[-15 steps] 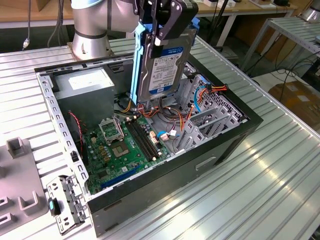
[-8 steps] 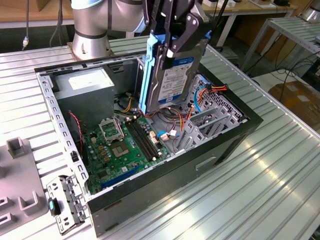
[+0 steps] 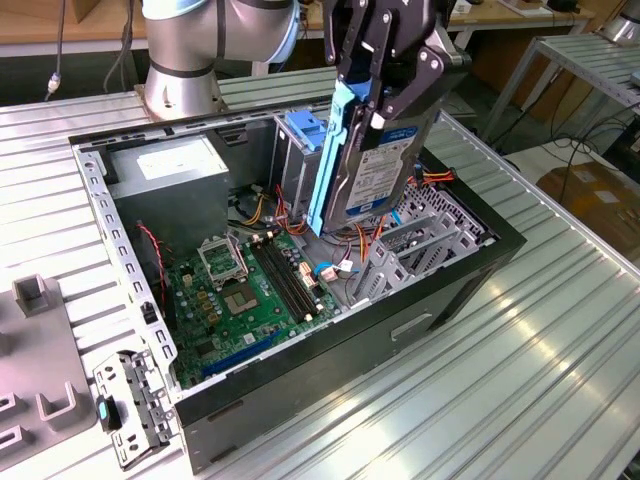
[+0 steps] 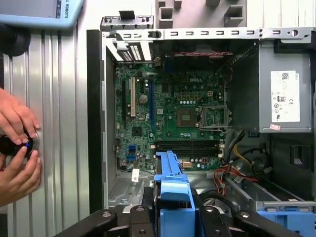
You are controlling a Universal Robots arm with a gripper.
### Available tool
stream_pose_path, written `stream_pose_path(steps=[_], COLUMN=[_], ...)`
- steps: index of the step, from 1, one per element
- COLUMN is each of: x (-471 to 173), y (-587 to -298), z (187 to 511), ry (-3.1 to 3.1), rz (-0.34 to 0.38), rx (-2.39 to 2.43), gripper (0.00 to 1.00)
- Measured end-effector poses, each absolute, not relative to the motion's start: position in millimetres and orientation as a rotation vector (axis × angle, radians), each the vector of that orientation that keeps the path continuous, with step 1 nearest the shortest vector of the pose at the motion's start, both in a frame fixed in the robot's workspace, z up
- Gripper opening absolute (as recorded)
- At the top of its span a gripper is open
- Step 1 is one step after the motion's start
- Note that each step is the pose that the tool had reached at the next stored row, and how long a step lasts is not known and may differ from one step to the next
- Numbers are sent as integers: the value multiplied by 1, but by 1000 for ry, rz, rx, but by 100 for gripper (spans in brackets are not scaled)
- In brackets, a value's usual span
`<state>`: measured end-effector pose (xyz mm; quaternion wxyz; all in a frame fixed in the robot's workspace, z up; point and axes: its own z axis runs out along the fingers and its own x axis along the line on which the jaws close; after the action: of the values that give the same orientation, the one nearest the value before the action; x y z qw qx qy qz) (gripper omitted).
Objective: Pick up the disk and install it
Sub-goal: 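Insert the disk into the insertion slot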
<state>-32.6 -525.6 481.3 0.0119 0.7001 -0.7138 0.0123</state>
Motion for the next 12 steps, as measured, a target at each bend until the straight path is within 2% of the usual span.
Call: stream_pose_path(steps=[12], x=[-1], y=[-536], z=[474], ry=[-2227], rz=[38], rx=[2181], gripper=[37])
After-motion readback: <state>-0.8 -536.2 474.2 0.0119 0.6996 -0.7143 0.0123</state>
